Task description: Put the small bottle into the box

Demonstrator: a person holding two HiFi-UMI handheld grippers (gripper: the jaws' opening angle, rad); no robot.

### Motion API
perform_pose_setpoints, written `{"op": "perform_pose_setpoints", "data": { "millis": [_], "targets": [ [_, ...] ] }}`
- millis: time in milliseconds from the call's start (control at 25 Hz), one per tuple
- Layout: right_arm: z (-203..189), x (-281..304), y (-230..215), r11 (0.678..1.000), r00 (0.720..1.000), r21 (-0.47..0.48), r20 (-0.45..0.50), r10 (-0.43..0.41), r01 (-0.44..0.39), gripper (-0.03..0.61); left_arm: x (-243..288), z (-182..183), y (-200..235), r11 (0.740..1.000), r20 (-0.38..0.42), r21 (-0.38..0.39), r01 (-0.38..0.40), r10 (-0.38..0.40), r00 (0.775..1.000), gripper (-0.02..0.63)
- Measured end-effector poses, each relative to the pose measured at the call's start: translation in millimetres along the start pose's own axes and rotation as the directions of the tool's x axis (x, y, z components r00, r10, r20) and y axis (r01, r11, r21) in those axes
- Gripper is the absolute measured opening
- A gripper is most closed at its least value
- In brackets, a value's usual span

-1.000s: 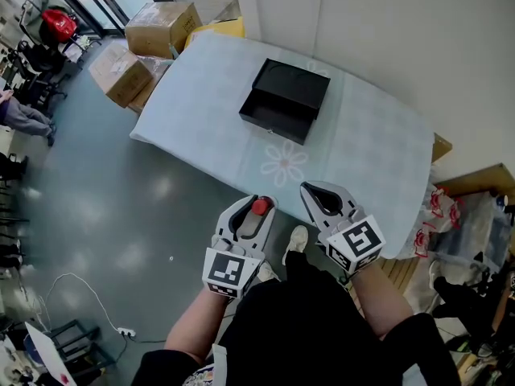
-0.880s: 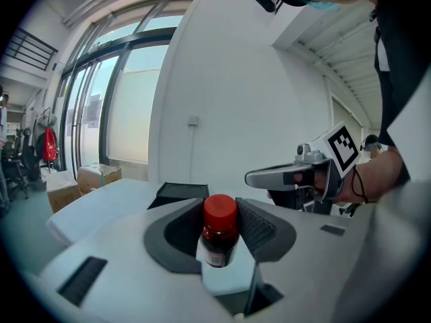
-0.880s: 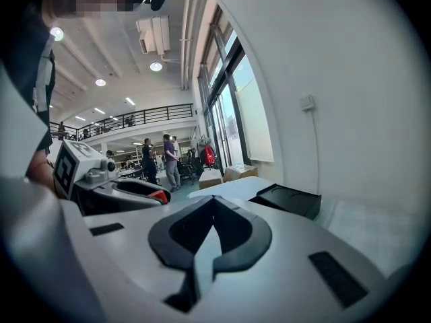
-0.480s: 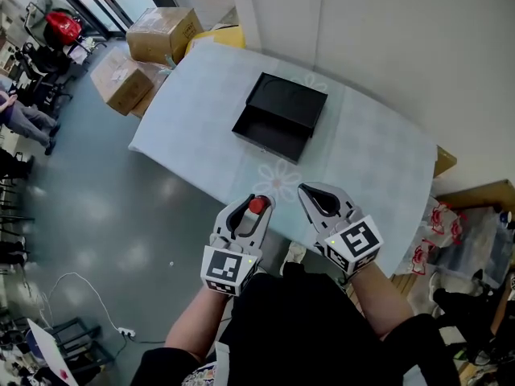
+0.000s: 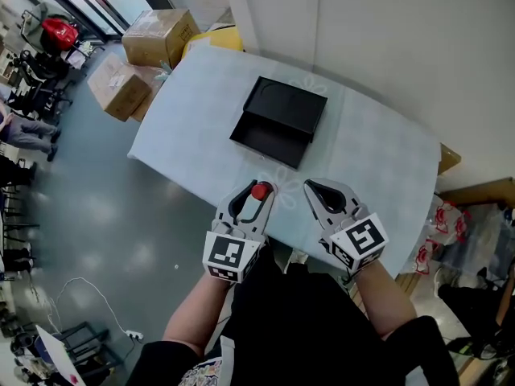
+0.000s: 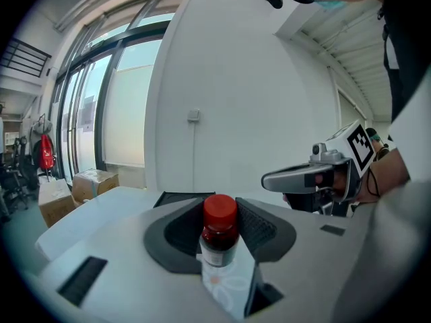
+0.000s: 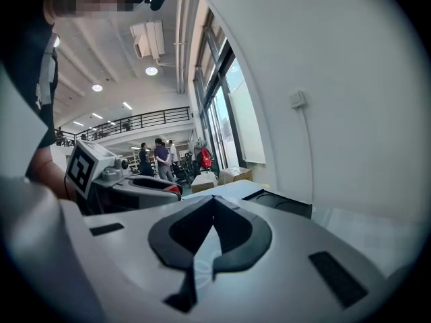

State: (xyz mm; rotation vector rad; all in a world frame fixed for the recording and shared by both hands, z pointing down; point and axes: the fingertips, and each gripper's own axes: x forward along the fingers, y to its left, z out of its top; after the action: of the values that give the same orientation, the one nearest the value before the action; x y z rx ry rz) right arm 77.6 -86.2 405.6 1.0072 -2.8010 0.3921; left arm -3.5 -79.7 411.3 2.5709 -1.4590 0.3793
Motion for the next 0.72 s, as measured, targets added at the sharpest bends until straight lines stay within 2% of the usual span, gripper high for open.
{"op": "perform_pose_setpoints", "data": {
  "millis": [720],
  "targets": [
    [-2.2,72.2,-59.1,0.975,0.978,0.080,-0.039,-0.203,0.206,0.009,100.6,-18.6,70.9,0.983,-0.039,0.018,0.183,-0.182,0.982,0.150]
  ]
}}
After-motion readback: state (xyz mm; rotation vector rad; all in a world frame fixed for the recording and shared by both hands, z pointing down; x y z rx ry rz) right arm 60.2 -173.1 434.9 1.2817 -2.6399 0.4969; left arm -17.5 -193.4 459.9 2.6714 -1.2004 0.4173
